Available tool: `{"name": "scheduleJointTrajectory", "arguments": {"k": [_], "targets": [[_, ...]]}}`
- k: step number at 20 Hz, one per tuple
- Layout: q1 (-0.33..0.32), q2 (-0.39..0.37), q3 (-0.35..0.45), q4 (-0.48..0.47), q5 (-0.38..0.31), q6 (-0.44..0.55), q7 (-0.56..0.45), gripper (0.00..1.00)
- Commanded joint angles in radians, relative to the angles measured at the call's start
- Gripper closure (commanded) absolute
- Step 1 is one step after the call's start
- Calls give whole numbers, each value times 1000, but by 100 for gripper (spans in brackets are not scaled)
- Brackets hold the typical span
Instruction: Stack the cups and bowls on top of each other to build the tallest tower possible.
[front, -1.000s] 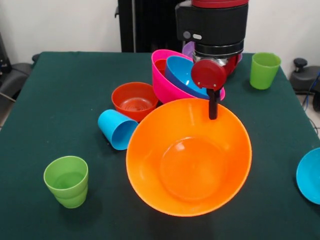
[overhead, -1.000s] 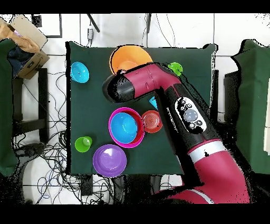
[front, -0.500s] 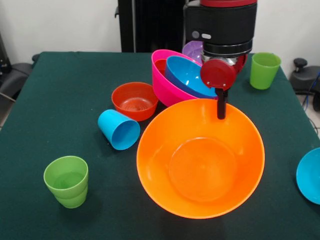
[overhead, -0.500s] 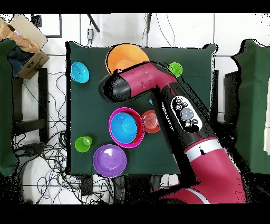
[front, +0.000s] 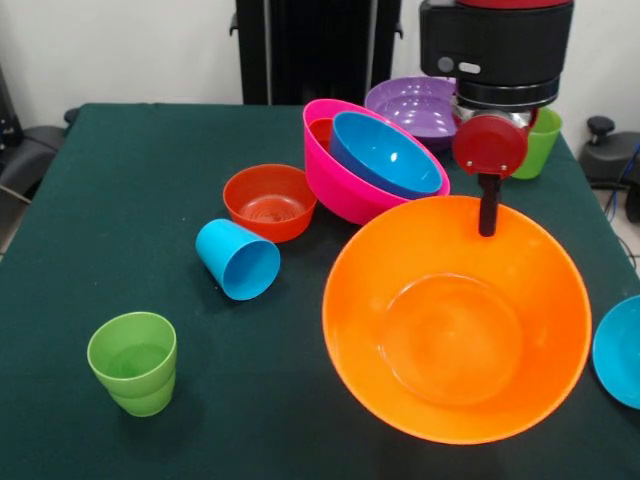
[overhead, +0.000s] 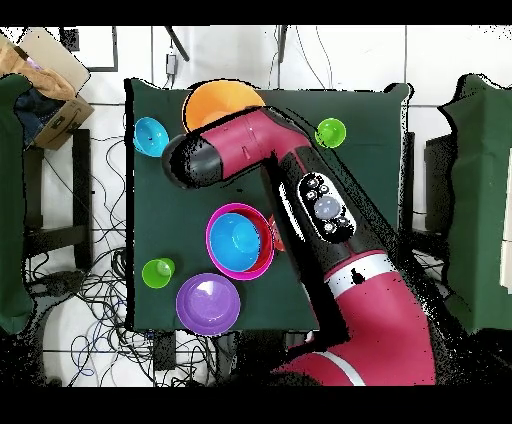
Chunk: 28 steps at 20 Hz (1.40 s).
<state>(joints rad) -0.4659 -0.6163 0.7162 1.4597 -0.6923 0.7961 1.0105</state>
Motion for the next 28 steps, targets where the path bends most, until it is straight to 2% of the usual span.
{"name": "scheduleJointTrajectory", "arguments": {"k": [1,4,9,13,15,17,20,23,25,28], "targets": [[27,27,-4,-62,-38,94,-156,100],[14,25,-4,-45,-40,73,-157,100],[-2,21,10,-55,-19,105,-191,100],[19,47,-4,-107,-29,188,-236,100],[48,63,-27,-145,-59,257,-262,100],[68,81,-36,-163,-70,260,-230,100],[68,93,-16,-168,-22,203,-119,100],[51,78,3,-159,33,210,-85,100],[42,52,14,-178,76,279,-110,100],[34,-24,29,-225,160,462,-153,100]]}}
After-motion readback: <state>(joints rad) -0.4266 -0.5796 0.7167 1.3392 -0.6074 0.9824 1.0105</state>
